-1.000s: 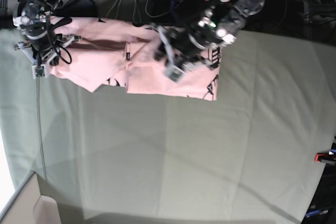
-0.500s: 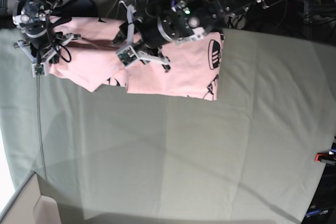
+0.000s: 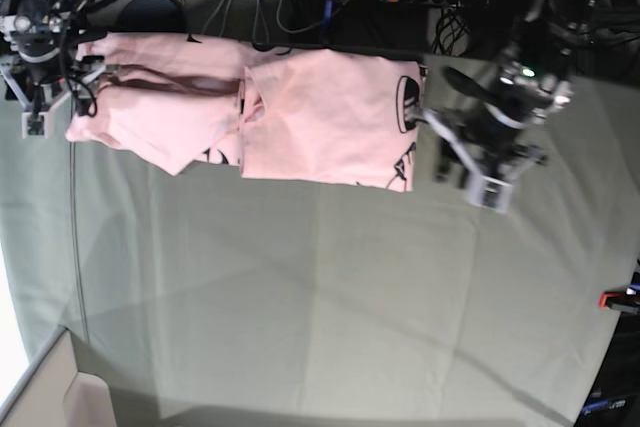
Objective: Layout the t-shirt on the table in an organized manner, then fold the t-shirt properly
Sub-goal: 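Release the folded end with the left gripper and raise it away, then hold the strip end with the right gripper and adjust its grip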
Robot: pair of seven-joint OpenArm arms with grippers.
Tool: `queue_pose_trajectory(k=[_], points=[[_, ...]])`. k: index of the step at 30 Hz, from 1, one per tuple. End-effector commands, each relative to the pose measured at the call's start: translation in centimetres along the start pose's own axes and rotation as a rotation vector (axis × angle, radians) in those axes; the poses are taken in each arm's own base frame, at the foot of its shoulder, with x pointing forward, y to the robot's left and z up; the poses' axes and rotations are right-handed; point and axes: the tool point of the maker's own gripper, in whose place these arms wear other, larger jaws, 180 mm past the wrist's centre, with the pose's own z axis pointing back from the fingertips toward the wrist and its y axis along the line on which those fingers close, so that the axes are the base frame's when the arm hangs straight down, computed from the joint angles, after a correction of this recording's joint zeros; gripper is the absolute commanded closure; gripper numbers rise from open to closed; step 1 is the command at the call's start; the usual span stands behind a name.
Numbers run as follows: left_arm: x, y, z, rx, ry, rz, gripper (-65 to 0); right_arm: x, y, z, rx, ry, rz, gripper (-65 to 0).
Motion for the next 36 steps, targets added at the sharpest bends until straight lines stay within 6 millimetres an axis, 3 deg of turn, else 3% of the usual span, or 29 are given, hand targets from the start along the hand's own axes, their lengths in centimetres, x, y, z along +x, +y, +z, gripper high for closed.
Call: queue_pose_trajectory(k=[1,6,12,20,28,33,36], points=[[1.6,1.6,0.4,0.038,-0.054,0.005,-17.7,1.3,-1.0,0.2,-0.027,-0.049,-0.013,-41.6],[1.4,6.6,0.9,0.163,-0.055,0.057,-17.7,0.8,-0.6,-0.2,-0.019,0.049,-0.019,-41.6],[0.6,8.9,0.4,0.229,-0.046,0.141,-17.7,0.6,1.3,-0.6,0.029,0.108,0.019,-41.6],[0.1,6.1,-1.0,0.063,-0.028,0.066,-17.7,0.9,2.5,-0.8,0.062,0.107,0.041,-41.5],[0.4,7.5,-0.7,0.094,-0.071,0.152,-17.7,-0.2,2.9,-1.2,0.077,0.136,0.028,-41.5],[0.9,7.8,-0.8,0.096,-0.08,0.149,-17.7,0.4,2.1,-0.2,0.049,0.113,0.052,-41.6],[0.1,8.0,-1.2,0.098,-0.057,0.162,-17.7,1.0,1.8,0.1,0.036,0.096,0.057,-41.6]])
